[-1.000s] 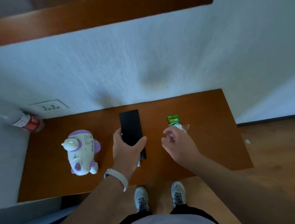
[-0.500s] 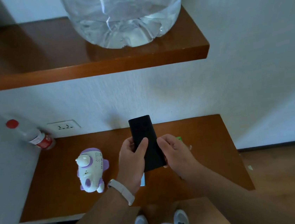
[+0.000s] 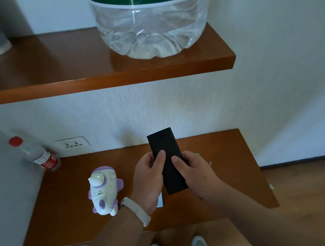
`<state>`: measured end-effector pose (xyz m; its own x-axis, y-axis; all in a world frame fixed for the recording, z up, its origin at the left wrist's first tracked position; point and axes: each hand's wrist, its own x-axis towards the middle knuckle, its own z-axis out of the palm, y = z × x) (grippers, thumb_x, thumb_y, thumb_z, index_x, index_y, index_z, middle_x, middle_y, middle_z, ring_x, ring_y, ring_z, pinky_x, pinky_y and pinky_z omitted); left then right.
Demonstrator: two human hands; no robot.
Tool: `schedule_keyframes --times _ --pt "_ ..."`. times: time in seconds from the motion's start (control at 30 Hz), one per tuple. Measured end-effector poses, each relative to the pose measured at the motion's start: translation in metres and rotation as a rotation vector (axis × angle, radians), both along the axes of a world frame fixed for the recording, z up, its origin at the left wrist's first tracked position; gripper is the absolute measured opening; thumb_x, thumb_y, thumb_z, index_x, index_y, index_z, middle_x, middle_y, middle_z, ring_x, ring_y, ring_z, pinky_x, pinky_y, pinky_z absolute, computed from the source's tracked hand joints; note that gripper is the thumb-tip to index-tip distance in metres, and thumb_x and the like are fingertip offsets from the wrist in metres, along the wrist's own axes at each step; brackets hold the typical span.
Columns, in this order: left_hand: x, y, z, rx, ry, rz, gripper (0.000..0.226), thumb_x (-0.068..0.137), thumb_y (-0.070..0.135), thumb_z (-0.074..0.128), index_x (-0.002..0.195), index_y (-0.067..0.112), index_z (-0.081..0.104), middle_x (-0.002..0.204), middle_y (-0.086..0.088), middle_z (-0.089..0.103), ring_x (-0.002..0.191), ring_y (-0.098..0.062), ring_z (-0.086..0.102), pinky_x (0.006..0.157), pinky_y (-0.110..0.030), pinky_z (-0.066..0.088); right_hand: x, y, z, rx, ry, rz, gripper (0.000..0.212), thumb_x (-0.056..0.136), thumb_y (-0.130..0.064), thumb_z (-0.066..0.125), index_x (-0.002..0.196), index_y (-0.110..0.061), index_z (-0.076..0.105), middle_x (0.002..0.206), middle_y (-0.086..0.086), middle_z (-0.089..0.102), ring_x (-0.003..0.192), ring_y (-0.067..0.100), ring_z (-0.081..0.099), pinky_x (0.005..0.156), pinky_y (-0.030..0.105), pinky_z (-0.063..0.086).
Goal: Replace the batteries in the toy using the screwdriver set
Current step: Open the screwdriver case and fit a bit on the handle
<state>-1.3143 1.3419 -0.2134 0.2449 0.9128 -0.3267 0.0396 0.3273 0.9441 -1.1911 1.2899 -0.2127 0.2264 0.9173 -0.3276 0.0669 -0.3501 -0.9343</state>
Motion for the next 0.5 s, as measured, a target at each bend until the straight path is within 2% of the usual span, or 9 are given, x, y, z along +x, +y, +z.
schedule_keyframes --times 0.37,0.5 --pt "-0.017 0.002 -0.002 0.033 0.017 -0.051 0.021 0.099 0.032 0.056 0.112 0.017 0.064 0.104 -0.003 0.073 0.097 -0.020 0.072 0.087 -0.044 0.060 -0.011 -0.003 0.001 -0.012 0.035 0.042 0.022 0.098 -0.039 0.051 0.112 -0.023 0.058 0.104 0.000 0.069 0.095 0.018 0.069 0.083 0.042 0.060" --pt "-0.016 0.000 -0.001 0.034 -0.017 -0.067 0.018 0.099 0.024 0.057 0.113 0.016 0.064 0.104 -0.003 0.074 0.096 -0.016 0.072 0.079 -0.032 0.060 -0.012 0.001 0.004 -0.008 -0.012 -0.010 0.021 0.098 -0.041 0.053 0.105 -0.022 0.061 0.096 0.001 0.070 0.086 0.017 0.070 0.077 0.042 0.061"
